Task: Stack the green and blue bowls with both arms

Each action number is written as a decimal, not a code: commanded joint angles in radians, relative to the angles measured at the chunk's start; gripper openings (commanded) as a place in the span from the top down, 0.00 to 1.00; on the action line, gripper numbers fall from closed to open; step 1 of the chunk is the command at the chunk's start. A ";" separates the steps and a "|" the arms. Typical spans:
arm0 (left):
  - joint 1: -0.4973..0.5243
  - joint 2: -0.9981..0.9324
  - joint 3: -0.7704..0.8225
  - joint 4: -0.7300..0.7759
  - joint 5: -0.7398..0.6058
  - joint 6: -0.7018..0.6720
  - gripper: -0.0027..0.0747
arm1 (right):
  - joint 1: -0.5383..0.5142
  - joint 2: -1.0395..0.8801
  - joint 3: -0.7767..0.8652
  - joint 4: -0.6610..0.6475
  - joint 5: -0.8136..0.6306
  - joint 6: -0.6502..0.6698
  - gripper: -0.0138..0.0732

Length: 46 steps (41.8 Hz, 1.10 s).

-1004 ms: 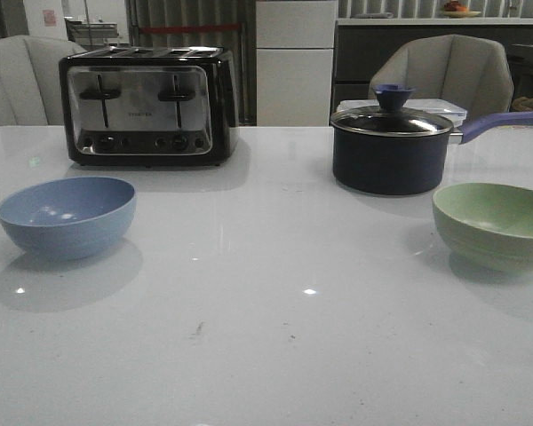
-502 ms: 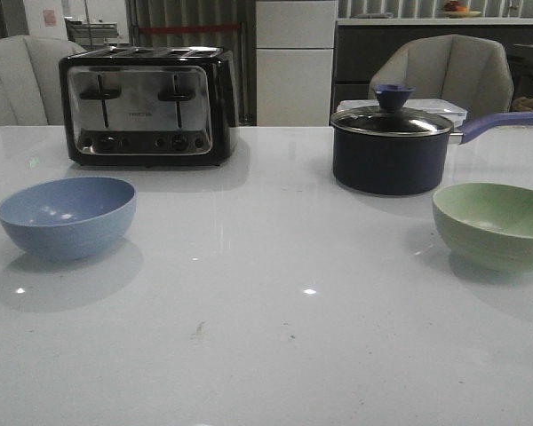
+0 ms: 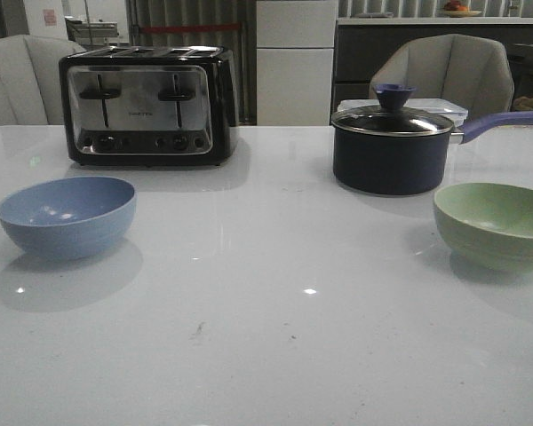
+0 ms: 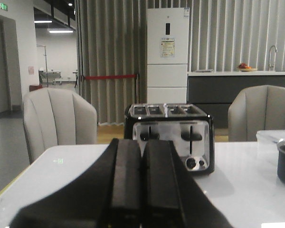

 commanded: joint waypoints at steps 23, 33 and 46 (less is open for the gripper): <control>0.001 0.401 -0.634 -0.005 0.673 -0.009 0.85 | -0.005 0.475 -0.630 -0.002 0.574 -0.004 0.77; 0.001 0.491 -0.605 -0.005 0.736 -0.009 0.85 | -0.005 0.620 -0.622 -0.002 0.682 -0.004 0.77; 0.001 0.539 -0.570 -0.005 0.740 -0.009 0.70 | -0.005 0.755 -0.622 -0.002 0.760 -0.004 0.72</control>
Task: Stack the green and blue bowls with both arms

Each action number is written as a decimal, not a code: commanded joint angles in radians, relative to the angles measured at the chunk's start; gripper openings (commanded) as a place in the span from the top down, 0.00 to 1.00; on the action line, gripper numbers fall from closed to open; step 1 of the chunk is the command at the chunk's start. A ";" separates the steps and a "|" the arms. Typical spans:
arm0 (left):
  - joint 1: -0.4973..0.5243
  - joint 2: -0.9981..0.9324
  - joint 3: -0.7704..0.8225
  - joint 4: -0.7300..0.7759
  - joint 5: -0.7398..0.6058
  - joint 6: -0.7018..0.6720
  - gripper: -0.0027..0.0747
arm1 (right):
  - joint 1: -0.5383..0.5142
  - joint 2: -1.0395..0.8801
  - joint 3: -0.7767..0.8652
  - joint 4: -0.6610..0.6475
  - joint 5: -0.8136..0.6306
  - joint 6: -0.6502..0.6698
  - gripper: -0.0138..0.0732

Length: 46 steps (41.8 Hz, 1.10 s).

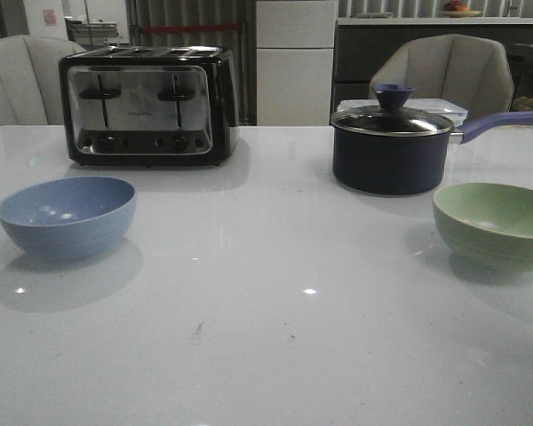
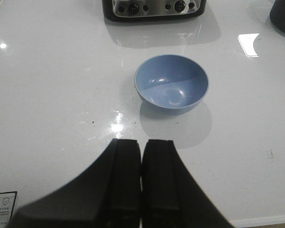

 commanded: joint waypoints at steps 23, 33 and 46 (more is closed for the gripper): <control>0.001 0.021 -0.026 -0.005 -0.071 -0.009 0.31 | -0.094 0.438 -0.134 -0.025 -0.062 -0.003 0.16; 0.001 0.021 -0.026 -0.005 -0.071 -0.009 0.31 | -0.139 0.672 -0.268 0.012 -0.110 -0.003 0.16; 0.001 0.021 -0.026 -0.005 -0.071 -0.009 0.31 | -0.139 0.961 -0.473 0.014 -0.139 -0.003 0.16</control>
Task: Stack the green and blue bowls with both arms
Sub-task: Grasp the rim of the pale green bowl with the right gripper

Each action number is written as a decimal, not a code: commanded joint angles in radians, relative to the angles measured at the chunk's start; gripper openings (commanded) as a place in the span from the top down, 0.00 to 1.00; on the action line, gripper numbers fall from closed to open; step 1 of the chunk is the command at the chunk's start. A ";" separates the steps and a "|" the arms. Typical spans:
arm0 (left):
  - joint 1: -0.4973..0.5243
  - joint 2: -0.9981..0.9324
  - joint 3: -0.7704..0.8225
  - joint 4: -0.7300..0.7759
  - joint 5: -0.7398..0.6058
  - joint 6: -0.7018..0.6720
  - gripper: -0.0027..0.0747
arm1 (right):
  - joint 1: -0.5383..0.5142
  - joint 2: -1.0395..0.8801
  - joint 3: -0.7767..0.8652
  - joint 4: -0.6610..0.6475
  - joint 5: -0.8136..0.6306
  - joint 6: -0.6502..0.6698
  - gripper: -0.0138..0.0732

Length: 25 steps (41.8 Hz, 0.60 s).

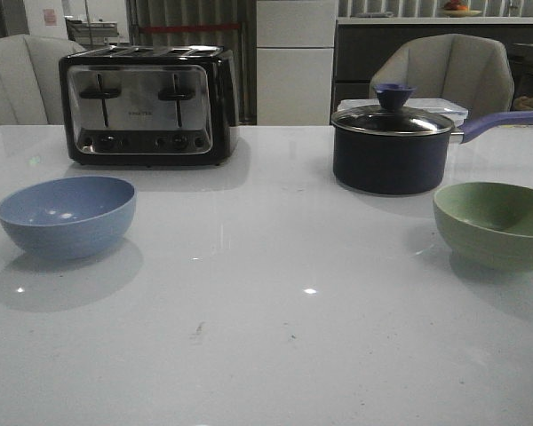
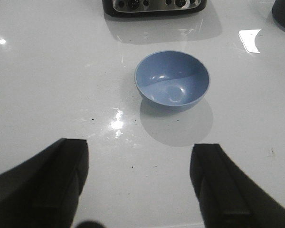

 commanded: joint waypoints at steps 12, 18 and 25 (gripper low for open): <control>0.001 0.012 -0.028 -0.005 -0.073 -0.009 0.31 | -0.008 0.209 -0.212 0.007 -0.031 -0.010 0.22; 0.001 0.012 -0.028 -0.005 -0.073 -0.009 0.31 | -0.003 0.248 -0.239 0.007 -0.008 -0.012 0.40; 0.001 0.012 -0.028 -0.005 -0.073 -0.009 0.31 | -0.003 0.249 -0.247 0.010 0.005 -0.014 0.62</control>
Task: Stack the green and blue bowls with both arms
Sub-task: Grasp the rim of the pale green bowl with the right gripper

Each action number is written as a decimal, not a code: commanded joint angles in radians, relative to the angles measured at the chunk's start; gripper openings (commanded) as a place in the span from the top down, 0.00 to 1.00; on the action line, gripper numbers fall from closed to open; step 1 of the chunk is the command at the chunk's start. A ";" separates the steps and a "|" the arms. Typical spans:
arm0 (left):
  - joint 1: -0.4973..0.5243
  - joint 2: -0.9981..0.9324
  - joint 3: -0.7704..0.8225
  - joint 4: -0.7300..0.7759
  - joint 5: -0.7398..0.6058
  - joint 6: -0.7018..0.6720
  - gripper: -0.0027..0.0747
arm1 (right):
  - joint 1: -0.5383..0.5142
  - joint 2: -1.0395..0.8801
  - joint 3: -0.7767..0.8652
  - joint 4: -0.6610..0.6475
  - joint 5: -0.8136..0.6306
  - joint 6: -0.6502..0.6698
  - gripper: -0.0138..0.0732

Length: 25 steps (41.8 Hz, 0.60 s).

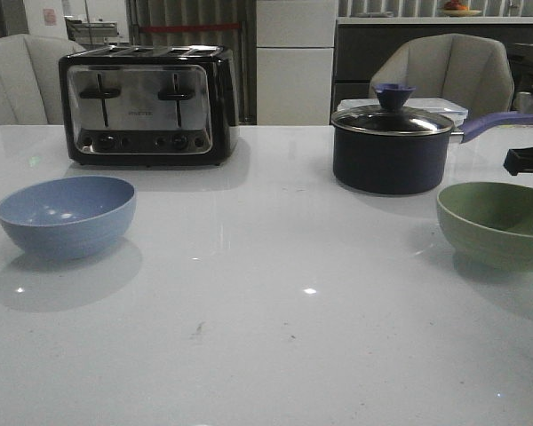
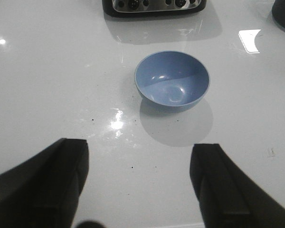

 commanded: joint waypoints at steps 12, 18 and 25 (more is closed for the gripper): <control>0.001 0.012 -0.028 -0.005 -0.074 -0.009 0.31 | -0.001 -0.107 -0.047 0.009 0.019 -0.020 0.78; 0.001 0.012 -0.028 -0.005 -0.076 -0.009 0.31 | 0.033 -0.183 -0.044 0.013 0.027 -0.027 0.78; 0.001 0.012 -0.028 -0.005 -0.076 -0.009 0.31 | 0.149 -0.265 -0.043 0.047 0.048 -0.058 0.78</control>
